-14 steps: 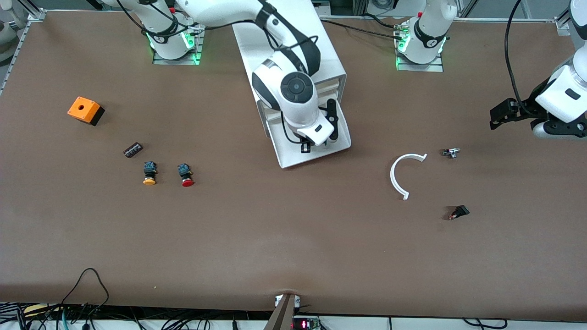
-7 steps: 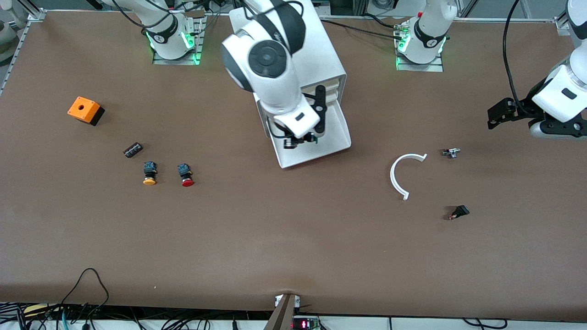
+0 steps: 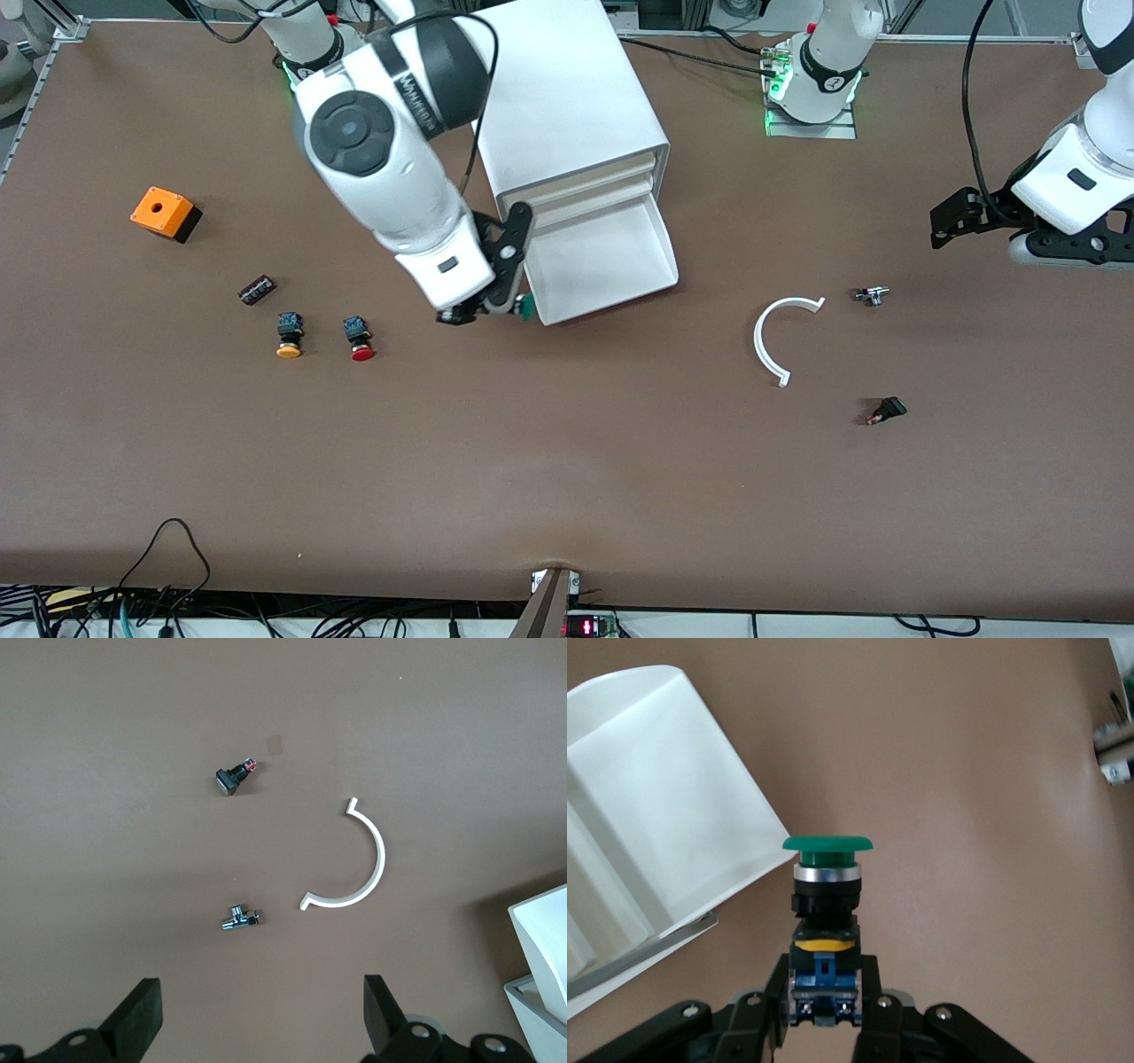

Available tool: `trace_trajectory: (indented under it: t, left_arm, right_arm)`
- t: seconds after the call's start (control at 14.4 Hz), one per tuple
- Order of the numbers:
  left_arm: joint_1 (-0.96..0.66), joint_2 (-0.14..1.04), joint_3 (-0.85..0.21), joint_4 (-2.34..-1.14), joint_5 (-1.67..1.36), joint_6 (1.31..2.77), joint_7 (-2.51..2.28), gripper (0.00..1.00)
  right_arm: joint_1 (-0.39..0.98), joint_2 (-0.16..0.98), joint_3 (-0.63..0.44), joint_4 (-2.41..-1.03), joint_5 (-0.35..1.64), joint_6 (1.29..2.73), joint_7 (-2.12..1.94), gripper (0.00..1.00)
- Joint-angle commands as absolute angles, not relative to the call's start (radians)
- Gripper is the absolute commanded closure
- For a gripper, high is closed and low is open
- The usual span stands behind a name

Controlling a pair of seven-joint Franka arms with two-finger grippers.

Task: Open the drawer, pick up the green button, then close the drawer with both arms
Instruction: 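Lift the green button out of the drawer with the right gripper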

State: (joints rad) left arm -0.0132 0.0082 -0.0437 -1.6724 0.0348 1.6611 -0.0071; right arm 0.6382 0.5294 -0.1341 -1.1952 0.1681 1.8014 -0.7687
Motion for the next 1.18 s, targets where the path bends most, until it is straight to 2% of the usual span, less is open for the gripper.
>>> trace_trajectory:
  t: [0.0, 0.21, 0.49, 0.84, 1.11]
  left_arm:
    - [-0.014, -0.009, -0.044, -1.680, 0.029, 1.623, -0.028, 0.00]
    - [-0.014, -0.008, -0.044, -1.669, 0.029, 1.618, -0.028, 0.00]
    - [-0.015, -0.006, -0.046, -1.667, 0.031, 1.620, -0.031, 0.00]
    - [-0.021, -0.005, -0.051, -1.666, 0.031, 1.617, -0.029, 0.00]
    - [-0.020, -0.005, -0.097, -1.657, 0.031, 1.617, -0.054, 0.00]
  right_arm:
    - [0.588, 0.457, -0.126, -1.310, 0.175, 1.854, -0.677, 0.75]
    - [0.537, 0.410, -0.130, -1.405, 0.175, 1.923, -0.597, 0.75]
    - [0.470, 0.400, -0.153, -1.433, 0.173, 1.933, -0.444, 0.74]
    - [0.336, 0.435, -0.155, -1.454, 0.175, 1.934, -0.387, 0.74]
    - [0.255, 0.494, -0.155, -1.474, 0.172, 1.937, -0.399, 0.74]
